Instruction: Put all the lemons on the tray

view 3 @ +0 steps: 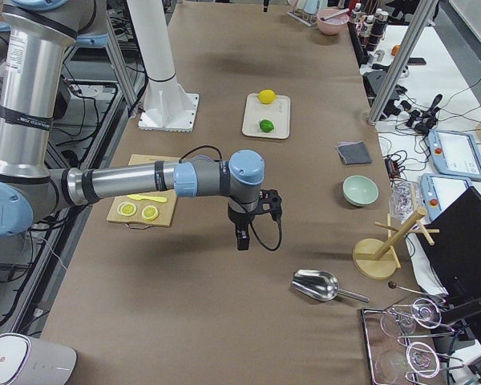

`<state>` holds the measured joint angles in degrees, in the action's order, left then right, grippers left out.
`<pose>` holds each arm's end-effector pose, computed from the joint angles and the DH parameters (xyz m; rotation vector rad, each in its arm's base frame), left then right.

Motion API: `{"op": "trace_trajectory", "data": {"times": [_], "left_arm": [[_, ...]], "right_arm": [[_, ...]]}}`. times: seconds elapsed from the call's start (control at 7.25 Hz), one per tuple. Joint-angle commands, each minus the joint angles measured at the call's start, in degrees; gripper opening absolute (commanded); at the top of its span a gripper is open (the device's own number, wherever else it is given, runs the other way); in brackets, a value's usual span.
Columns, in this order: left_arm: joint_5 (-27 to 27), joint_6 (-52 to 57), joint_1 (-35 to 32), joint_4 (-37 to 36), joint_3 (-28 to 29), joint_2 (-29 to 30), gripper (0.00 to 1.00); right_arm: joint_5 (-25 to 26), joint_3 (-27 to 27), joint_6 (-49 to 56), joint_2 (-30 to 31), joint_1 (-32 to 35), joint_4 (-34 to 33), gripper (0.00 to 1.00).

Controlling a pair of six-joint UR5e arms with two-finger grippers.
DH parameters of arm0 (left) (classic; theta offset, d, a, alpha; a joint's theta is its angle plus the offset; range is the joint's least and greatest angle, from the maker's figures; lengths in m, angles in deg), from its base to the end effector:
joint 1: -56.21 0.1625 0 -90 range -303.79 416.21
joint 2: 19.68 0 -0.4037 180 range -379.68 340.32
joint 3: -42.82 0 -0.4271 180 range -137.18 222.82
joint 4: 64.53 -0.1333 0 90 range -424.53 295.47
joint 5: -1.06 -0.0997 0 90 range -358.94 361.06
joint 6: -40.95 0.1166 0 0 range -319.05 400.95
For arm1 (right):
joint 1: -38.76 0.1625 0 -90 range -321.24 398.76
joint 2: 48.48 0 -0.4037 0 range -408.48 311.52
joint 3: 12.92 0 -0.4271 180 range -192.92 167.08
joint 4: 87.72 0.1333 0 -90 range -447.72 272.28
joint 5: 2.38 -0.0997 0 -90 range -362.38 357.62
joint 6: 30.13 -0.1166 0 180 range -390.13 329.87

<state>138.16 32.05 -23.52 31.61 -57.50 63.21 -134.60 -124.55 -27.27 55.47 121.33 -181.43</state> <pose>0.0398 -0.4885 0.6013 0.0152 0.8345 0.0896 -0.0013 -0.4349 0.5765 0.0368 -0.7399 -0.1968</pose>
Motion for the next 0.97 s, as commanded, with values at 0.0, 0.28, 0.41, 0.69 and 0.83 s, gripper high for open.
{"op": "trace_trajectory", "data": {"times": [0.0,0.28,0.41,0.69,0.83], "left_arm": [[-0.43,0.47,-1.39,1.94,0.47,-2.63,0.99],[-3.76,3.26,-1.31,4.57,1.62,-2.55,0.99],[-3.25,6.67,-2.27,4.93,2.75,-2.73,0.99],[-3.24,11.08,-6.05,4.94,3.29,-3.43,0.99],[-3.24,13.19,-7.36,4.94,4.16,-3.43,0.99]], "right_arm": [[-1.89,1.24,2.68,0.1,3.72,0.81,1.0],[-1.56,0.98,4.62,0.98,5.57,0.81,1.0],[-1.82,1.68,4.79,1.33,6.28,0.81,1.0],[-2.17,1.94,4.79,0.81,6.9,0.28,1.0],[-1.82,1.42,4.79,0.72,7.34,0.02,1.0]]}}
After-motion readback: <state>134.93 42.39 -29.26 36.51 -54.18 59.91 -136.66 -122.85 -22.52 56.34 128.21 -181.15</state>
